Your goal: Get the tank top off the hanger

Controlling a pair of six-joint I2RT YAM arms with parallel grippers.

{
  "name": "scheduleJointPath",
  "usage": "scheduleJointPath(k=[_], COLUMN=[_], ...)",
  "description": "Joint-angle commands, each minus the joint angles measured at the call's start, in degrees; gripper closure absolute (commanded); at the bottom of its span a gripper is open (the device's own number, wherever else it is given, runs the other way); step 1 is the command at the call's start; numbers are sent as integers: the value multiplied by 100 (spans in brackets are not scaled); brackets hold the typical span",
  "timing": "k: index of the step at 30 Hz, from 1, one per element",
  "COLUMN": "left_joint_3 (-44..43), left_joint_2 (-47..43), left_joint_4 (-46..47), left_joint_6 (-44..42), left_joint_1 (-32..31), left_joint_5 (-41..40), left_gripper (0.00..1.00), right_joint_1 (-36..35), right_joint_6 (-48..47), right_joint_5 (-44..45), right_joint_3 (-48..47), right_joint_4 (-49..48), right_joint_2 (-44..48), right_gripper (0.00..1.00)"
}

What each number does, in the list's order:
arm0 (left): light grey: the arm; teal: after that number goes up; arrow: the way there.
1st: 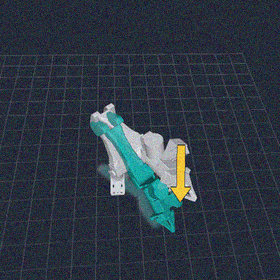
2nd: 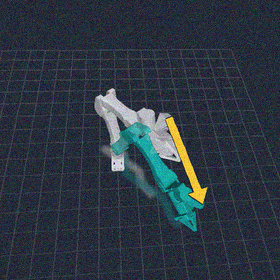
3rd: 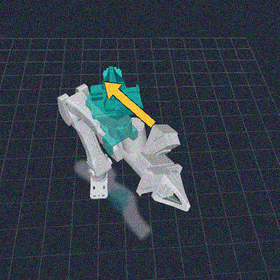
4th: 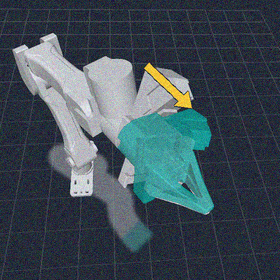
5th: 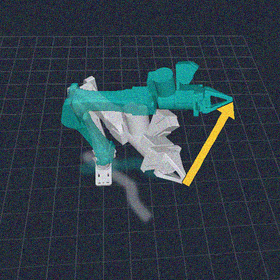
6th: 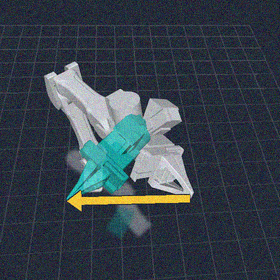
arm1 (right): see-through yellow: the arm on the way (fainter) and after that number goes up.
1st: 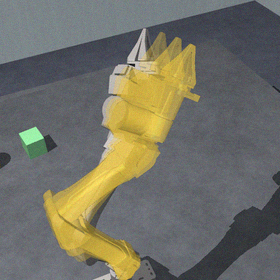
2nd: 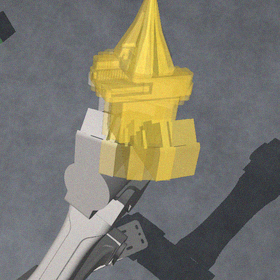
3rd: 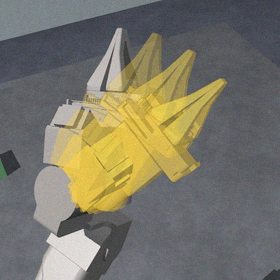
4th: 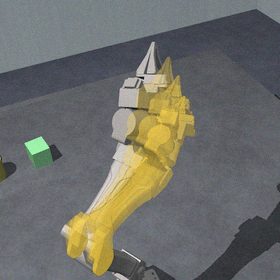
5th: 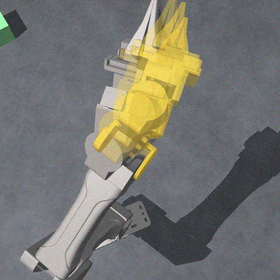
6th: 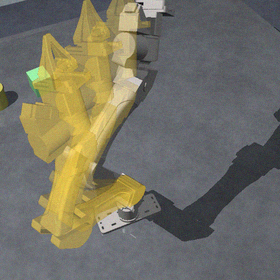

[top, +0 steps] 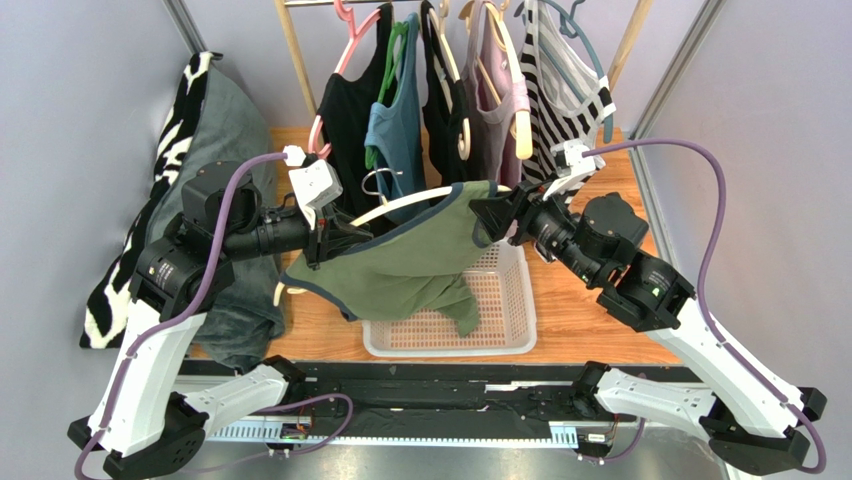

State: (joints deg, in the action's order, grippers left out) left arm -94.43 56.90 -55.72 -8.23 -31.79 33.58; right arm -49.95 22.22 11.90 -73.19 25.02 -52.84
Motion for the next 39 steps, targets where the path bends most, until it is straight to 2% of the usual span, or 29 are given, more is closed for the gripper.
scheduleJointPath(k=[1,3,7,18,21,31,32,33,35,39], left_joint_3=[-198,-198,-181,-137,-111,21,30,30,30,-48], left_joint_2=[-92,-101,-92,-101,-136,-215,-224,-232,-232,-232], left_joint_4=[255,255,246,273,264,211,211,211,211,202], left_joint_6=[-30,-30,-56,-73,-126,-258,-258,-258,-258,-249], left_joint_1=[-20,-20,-20,-20,-20,-20,-20,-20,-20,-20], left_joint_5=[192,192,158,52,-18,-124,-124,-115,-115,-115], left_gripper=[100,100,100,100,100,100,100,100,100,100], right_joint_1=[-14,-32,-120,-497,-524,-515,-507,-489,-498,-489], right_joint_6=[2,63,116,99,99,-51,-42,-33,-16,107], right_joint_5=[-135,-197,-197,93,163,795,857,832,605,313], right_joint_3=[-178,-187,-187,-433,-503,-1329,-1347,-1356,-1260,-935], right_joint_4=[-260,-304,-322,38,248,1426,1488,1584,1577,1305], right_joint_2=[-174,-192,-157,-156,-87,-16,-77,-130,-235,-367], right_gripper=[47,52,73,90,98,100,99,85,72,36])
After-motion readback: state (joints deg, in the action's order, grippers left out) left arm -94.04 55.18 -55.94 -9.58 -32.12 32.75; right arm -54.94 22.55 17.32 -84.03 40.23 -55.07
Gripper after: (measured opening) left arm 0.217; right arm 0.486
